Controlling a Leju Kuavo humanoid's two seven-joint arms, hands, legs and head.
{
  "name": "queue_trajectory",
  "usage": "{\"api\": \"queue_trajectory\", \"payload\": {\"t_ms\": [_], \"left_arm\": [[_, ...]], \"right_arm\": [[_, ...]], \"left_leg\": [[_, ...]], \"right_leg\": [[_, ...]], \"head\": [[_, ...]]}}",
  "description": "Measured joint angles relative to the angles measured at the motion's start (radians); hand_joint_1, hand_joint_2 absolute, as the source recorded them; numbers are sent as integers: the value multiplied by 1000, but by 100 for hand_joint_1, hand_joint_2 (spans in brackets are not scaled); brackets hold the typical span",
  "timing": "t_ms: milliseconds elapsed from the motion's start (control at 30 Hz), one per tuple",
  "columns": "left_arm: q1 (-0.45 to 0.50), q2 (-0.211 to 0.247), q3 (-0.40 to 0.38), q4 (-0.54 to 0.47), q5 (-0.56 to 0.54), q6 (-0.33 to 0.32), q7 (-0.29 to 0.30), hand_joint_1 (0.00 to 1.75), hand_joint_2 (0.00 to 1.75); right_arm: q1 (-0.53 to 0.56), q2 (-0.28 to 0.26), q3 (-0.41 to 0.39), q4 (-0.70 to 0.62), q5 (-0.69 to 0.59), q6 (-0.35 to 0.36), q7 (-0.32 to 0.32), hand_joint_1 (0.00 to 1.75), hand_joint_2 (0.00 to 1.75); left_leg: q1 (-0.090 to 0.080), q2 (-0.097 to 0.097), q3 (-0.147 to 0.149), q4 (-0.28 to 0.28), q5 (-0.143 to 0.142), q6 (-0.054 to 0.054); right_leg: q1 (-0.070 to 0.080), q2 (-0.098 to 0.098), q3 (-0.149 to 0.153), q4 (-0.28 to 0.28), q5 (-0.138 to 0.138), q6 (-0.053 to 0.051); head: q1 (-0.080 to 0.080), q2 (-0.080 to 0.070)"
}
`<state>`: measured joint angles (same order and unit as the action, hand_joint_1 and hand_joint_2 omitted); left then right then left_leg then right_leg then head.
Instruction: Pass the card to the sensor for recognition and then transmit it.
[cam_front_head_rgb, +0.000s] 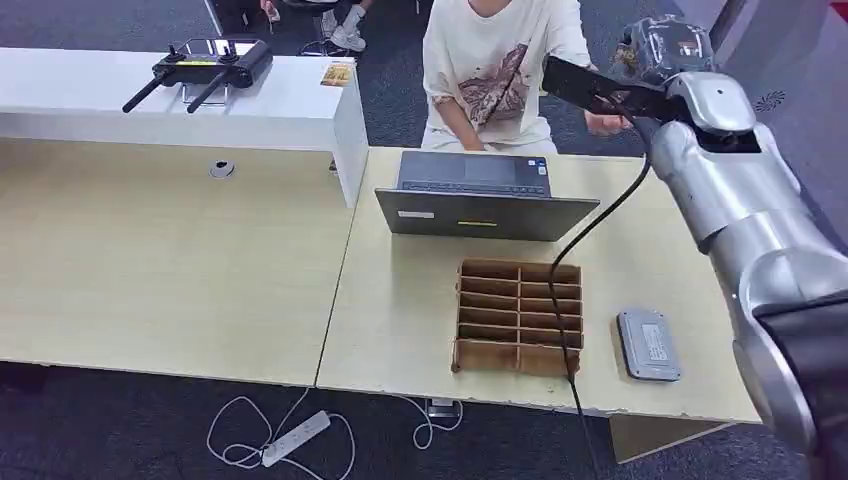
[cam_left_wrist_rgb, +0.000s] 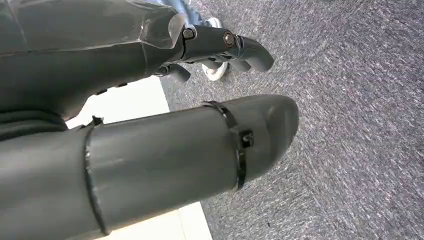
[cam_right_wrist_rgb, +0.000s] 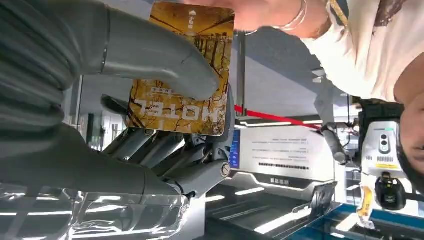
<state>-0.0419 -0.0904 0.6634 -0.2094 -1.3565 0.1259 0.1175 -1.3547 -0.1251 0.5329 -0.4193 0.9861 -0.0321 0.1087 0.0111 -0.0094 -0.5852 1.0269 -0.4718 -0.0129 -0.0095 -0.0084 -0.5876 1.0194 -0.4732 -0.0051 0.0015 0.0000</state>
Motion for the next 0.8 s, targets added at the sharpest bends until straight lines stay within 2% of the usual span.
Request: {"api": "queue_trajectory", "payload": {"t_ms": [333,367,400,433,800], "left_arm": [[0,-8,5,0,3,5,0,0,0],[0,-8,5,0,3,5,0,0,0],[0,-8,5,0,3,5,0,0,0],[0,-8,5,0,3,5,-1,0,0],[0,-10,8,0,4,10,-2,0,0]], "right_arm": [[-14,21,3,45,8,11,7,175,175],[-15,23,3,48,10,12,7,150,175],[-16,24,3,51,14,14,6,9,175],[-16,26,4,53,18,15,5,0,175],[-16,29,5,66,-14,-16,-25,0,175]], "left_leg": [[0,0,0,0,0,0],[0,0,0,0,0,0],[0,0,0,0,0,0],[0,0,0,0,0,0],[0,0,0,0,0,0]], "right_leg": [[0,0,0,0,0,0],[0,0,0,0,0,0],[0,0,0,0,0,0],[0,0,0,0,0,0],[0,0,0,0,0,0]], "head": [[0,0],[0,0],[0,0],[0,0],[0,0]]}}
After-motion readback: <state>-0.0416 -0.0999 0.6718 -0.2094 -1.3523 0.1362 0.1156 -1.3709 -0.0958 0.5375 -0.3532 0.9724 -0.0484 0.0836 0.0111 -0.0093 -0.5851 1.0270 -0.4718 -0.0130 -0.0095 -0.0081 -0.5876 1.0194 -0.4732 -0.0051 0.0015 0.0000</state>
